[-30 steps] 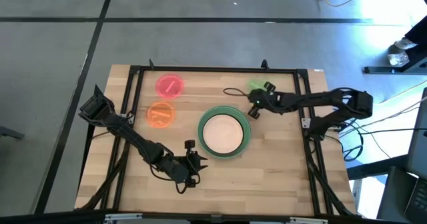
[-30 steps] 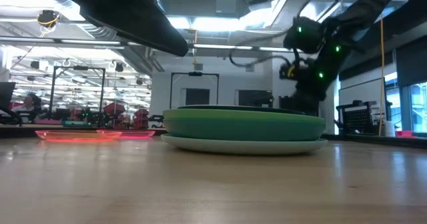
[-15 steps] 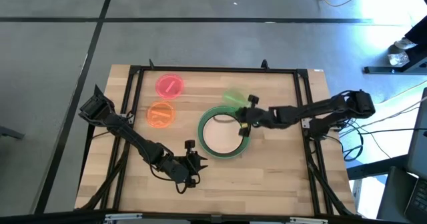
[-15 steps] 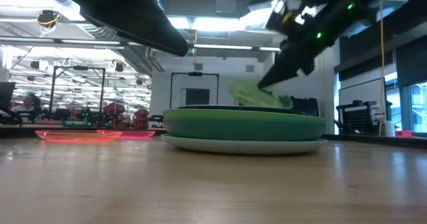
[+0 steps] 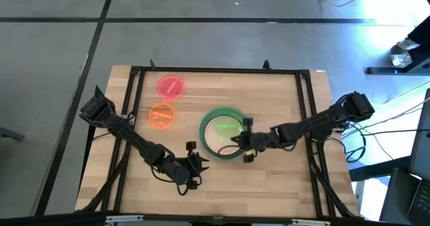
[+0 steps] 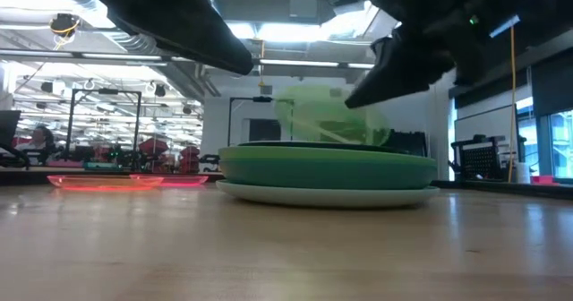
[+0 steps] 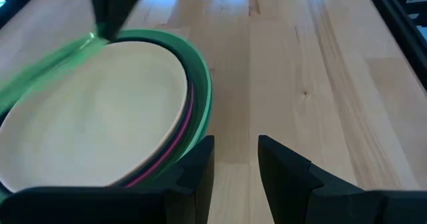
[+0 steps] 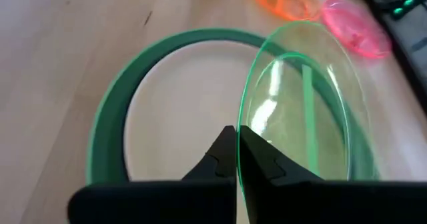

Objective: Stack plastic plates
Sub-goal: Stack the transparent green plate on top of the white plate

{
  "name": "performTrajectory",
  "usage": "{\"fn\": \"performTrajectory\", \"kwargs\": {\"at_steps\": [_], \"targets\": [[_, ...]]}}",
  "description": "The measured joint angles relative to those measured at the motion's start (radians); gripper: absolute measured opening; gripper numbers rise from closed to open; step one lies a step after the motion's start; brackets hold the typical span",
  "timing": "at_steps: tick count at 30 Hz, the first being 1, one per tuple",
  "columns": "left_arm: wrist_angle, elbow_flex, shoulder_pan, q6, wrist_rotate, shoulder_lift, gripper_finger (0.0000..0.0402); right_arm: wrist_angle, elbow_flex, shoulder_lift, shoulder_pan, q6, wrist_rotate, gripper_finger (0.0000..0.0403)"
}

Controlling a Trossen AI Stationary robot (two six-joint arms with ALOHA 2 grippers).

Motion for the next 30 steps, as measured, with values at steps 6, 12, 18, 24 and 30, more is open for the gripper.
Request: {"fn": "performTrajectory", "kwargs": {"at_steps": [6,12,18,24,30], "targets": [[0.000,0.000,0.000,-0.001,0.002,0.000,0.0109,0.005,0.000,0.058,0.035,-0.001,-0.019,0.0001],[0.000,0.000,0.000,-0.001,0.003,0.000,0.0109,0.013,0.000,0.111,0.031,0.064,-0.052,0.0001],[0.000,0.000,0.000,-0.001,0.003,0.000,0.0109,0.040,0.000,0.157,0.032,0.120,-0.071,0.0001],[0.000,0.000,0.000,-0.003,0.003,0.000,0.0109,0.098,-0.001,0.179,0.032,0.125,-0.096,0.0014],[-0.001,0.000,0.000,0.004,0.003,0.000,0.0109,0.104,-0.001,0.179,0.032,0.116,-0.094,0.0080]]}}
